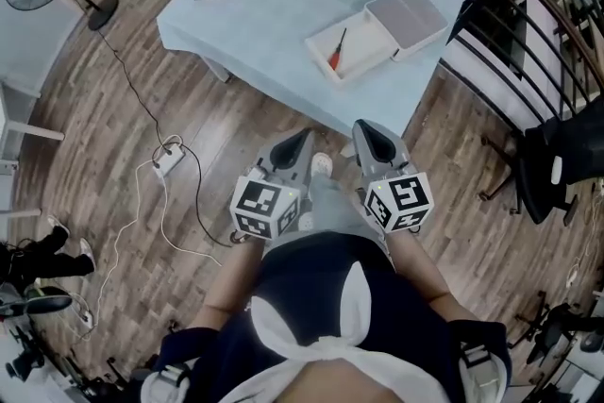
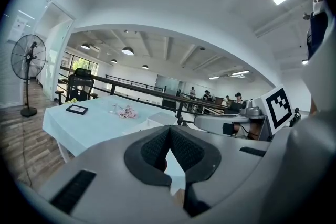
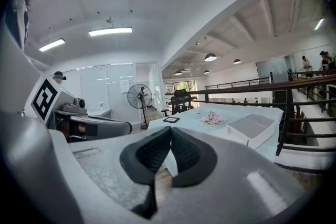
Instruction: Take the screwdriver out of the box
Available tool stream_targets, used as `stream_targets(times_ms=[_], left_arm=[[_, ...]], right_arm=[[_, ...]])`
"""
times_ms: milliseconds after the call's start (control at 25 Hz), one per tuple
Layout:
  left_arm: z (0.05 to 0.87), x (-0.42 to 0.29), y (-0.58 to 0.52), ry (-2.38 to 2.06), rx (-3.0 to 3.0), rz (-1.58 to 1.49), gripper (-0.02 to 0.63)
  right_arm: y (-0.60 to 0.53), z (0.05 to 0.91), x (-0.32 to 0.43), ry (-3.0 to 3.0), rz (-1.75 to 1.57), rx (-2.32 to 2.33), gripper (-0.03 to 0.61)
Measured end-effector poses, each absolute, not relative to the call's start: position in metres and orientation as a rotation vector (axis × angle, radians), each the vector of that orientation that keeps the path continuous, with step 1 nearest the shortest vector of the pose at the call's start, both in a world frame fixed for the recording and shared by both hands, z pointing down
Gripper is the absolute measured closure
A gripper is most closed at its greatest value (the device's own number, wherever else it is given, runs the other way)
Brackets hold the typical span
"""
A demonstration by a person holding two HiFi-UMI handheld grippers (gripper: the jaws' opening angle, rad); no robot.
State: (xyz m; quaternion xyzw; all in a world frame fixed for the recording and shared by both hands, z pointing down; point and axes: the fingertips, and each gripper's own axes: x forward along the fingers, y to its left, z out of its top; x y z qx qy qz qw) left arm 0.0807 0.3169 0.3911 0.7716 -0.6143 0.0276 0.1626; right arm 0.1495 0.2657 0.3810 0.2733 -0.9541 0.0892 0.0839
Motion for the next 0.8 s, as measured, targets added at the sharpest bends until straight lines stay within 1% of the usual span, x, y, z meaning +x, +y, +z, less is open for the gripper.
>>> stream_targets(times_ms=[400, 800], left_arm=[[0.379, 0.05, 0.226, -1.756, 2.221, 0.113, 0.598], [0.386, 0.028, 0.144, -1.756, 2.2, 0.127, 0.598]], right_arm=[[0.163, 0.361, 0.119, -2.88, 0.269, 0.857, 0.578], [0.087, 0.372, 0.11, -2.859, 0.293, 0.861, 0.578]])
